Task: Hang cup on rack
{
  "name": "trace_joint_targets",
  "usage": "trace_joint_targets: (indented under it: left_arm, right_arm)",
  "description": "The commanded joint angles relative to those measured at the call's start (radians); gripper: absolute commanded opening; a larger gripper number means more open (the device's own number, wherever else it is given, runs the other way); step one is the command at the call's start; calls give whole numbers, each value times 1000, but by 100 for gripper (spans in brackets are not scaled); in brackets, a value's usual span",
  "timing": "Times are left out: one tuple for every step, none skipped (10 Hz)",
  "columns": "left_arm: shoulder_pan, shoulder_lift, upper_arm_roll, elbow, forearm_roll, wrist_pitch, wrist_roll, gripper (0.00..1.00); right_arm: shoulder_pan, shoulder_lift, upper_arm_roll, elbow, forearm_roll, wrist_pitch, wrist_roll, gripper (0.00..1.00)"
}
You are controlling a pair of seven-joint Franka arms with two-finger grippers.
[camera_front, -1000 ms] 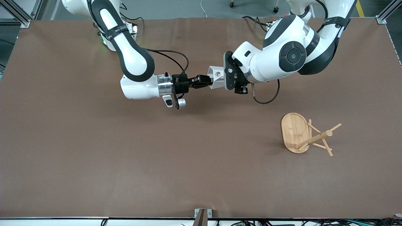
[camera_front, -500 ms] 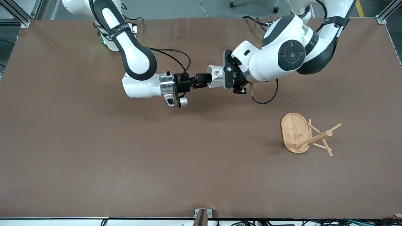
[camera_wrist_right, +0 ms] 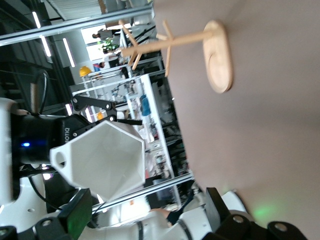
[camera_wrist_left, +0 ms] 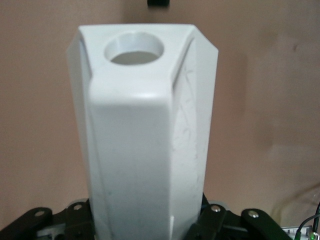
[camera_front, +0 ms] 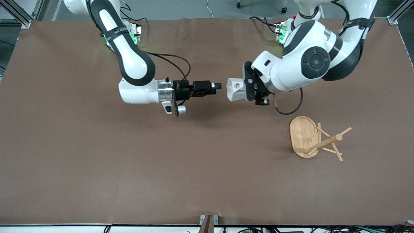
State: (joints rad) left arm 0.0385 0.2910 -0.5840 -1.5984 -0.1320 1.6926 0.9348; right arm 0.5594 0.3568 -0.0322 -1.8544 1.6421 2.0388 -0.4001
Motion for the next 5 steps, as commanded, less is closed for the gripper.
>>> trace_joint_targets:
  left_arm:
    - [55, -6, -5, -20, 58, -22, -100, 0]
    - [92, -6, -5, -17, 66, -22, -108, 0]
    - [113, -9, -5, -18, 103, -21, -141, 0]
    - [127, -6, -5, -20, 144, -8, -209, 0]
    - [151, 2, -5, -25, 176, 1, -270, 0]
  right_arm:
    - [-112, -79, -6, -31, -169, -9, 62, 100]
    - [-143, -99, -14, -32, -280, -9, 117, 100]
    - [-168, -125, -44, -34, -430, -9, 192, 100]
    - [-174, -160, -90, -35, -599, -11, 299, 100]
    - [-176, -183, -142, -35, -758, -15, 387, 100]
